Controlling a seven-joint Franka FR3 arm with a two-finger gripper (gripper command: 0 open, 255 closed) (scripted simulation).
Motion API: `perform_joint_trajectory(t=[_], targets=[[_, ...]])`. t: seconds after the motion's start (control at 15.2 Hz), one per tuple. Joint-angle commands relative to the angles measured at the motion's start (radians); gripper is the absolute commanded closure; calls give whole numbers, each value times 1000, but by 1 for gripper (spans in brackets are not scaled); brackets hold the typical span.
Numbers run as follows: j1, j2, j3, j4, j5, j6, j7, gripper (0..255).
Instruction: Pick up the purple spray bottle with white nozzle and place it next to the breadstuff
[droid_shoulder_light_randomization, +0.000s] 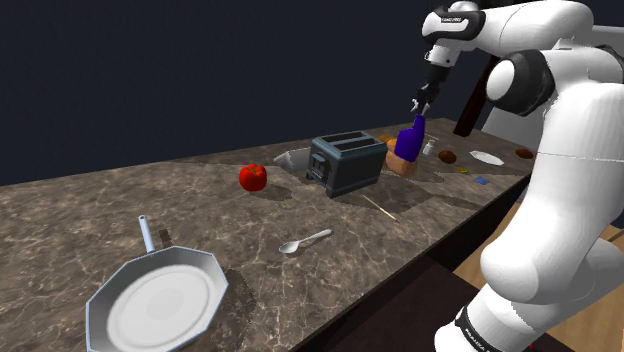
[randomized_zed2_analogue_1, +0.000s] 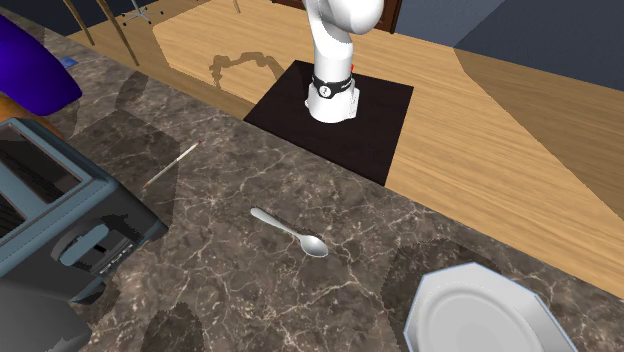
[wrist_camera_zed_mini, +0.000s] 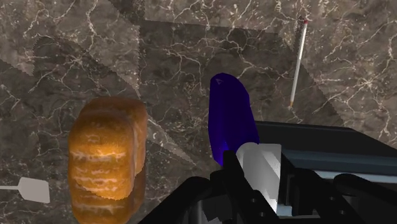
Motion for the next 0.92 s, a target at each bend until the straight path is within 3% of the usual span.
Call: perform_joint_trajectory(t=[0.0,0.86], targets=[[3,-8,0,-41,-2,33,-2,255],[17,-29,3,-246,-5,218,-7,255]])
